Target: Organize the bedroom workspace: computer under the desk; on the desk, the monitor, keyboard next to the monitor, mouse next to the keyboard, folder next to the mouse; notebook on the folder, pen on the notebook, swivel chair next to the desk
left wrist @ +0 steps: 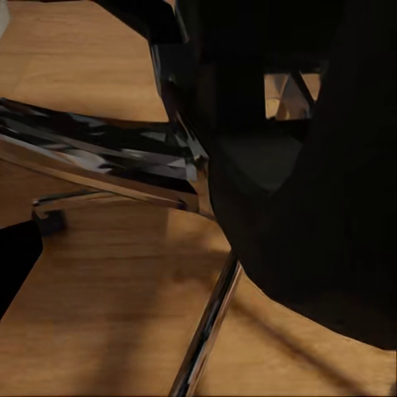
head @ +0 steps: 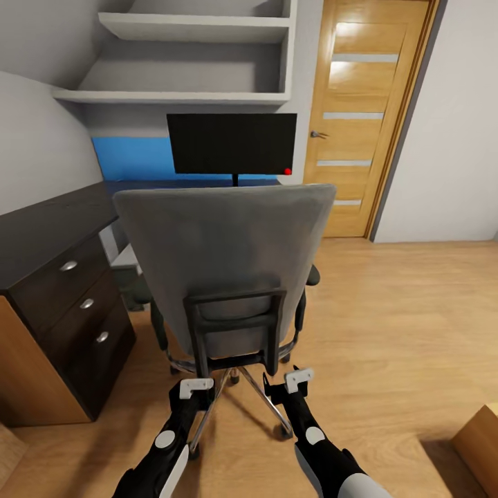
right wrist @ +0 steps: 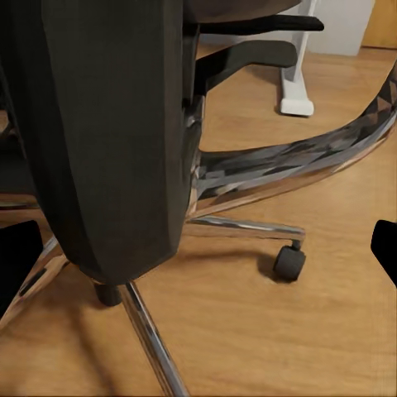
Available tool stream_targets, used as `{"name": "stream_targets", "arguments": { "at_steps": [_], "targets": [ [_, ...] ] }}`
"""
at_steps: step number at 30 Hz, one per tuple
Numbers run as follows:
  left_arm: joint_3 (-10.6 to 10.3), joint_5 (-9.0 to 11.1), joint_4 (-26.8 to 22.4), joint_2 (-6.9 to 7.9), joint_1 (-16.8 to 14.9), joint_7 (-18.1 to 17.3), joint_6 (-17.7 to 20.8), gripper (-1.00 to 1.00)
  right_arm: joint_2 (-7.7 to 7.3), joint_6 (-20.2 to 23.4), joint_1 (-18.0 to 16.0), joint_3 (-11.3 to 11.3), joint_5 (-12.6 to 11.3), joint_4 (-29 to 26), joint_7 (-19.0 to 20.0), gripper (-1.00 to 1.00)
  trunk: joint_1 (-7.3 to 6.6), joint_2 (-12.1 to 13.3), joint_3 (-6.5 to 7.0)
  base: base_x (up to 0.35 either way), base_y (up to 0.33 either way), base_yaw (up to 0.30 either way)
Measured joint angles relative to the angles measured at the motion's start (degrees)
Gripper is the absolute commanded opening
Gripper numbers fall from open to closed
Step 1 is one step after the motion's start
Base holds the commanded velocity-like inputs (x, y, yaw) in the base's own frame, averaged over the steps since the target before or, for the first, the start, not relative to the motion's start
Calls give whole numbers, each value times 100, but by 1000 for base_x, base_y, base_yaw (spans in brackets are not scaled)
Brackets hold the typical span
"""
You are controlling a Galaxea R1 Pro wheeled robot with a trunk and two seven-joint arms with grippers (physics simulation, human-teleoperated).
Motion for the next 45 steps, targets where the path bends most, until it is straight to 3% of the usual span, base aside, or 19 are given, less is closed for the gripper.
{"name": "stream_targets", "arguments": {
  "at_steps": [45],
  "targets": [
    [-9, -26, 37, 7, -2, 4, -16, 100, 0, 0, -1, 3, 6, 33, 0, 100, -1, -1, 1, 331, 0, 0]
  ]
}}
